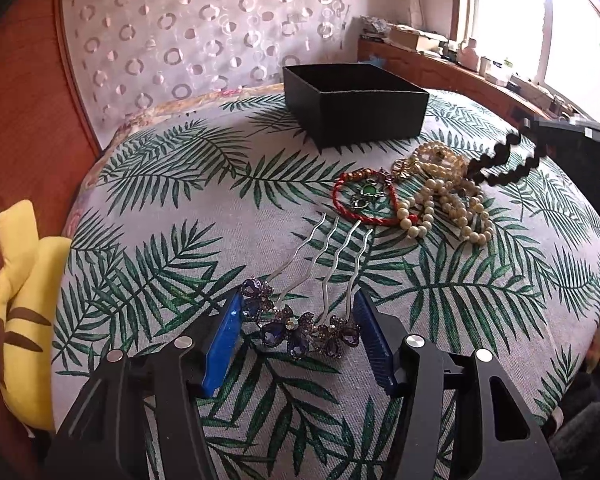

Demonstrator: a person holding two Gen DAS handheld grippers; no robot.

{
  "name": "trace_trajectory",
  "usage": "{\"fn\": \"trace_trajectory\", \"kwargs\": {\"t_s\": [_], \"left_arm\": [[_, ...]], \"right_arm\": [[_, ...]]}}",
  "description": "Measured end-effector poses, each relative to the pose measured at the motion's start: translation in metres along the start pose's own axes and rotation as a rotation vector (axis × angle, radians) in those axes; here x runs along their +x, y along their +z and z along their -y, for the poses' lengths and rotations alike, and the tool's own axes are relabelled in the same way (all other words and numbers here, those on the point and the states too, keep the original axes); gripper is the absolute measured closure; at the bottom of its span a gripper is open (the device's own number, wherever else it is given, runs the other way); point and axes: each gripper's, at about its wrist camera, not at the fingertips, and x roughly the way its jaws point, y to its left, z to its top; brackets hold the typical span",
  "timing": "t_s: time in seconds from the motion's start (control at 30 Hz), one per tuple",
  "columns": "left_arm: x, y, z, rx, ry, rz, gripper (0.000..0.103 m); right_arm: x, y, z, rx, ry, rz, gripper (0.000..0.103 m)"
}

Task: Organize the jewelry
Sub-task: 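Grasp the silver hair comb with left tool while right tool grasps brown beads, then drop the hair comb into the box with left tool while right tool drops the beads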

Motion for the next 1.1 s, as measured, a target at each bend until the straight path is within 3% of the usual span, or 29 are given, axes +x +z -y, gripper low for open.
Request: {"fn": "trace_trajectory", "kwargs": {"t_s": [0.4, 1.1], "left_arm": [[-0.021, 0.015, 0.005, -0.011, -0.016, 0.093, 0.049], [-0.040, 0.022, -0.001, -0.029, -0.013, 0.147, 0.049]], "right_arm": [[-0.026, 0.026, 0.004, -0.040, -0.037, 0.068, 0.088], [-0.004, 0.026, 0.003, -0.050, -0.054, 0.033, 0.088]]}}
